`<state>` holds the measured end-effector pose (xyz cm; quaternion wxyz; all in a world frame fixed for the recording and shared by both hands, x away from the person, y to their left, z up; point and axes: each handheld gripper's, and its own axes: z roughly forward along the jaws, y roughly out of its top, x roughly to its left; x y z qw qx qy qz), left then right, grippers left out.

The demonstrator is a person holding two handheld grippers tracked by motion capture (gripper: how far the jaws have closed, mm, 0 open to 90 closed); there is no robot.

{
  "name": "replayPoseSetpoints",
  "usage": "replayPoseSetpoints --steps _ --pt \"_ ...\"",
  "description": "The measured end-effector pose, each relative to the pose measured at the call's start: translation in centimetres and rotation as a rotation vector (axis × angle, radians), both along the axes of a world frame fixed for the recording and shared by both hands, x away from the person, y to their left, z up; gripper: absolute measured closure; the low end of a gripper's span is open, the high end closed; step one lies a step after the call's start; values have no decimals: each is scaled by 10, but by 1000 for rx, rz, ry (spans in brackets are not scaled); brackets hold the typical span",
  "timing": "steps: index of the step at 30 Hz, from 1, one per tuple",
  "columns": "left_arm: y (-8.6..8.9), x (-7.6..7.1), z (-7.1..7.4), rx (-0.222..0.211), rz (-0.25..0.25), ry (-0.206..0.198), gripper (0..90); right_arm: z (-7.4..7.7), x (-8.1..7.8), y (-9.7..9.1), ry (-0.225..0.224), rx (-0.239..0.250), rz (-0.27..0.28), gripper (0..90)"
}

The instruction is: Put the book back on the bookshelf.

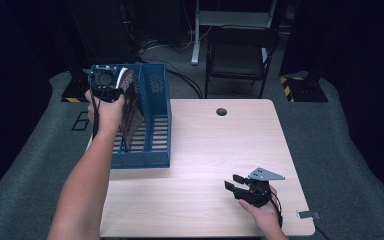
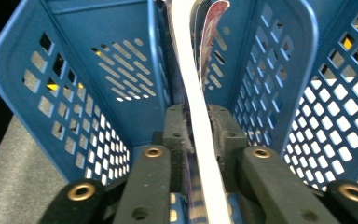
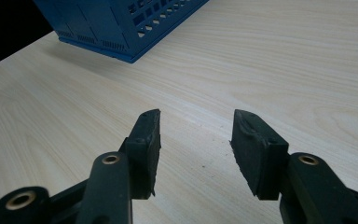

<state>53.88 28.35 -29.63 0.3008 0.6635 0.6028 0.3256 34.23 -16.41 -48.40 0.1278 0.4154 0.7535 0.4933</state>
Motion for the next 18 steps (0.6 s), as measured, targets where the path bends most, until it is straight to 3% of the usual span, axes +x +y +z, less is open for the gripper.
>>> replayPoseSetpoints --steps 11,18 --pt "-7 -9 -2 -12 -58 9 748 0 0 2 10 -2 6 521" --pt "0 -20 -4 -27 -71 18 748 0 1 2 2 -1 5 521"
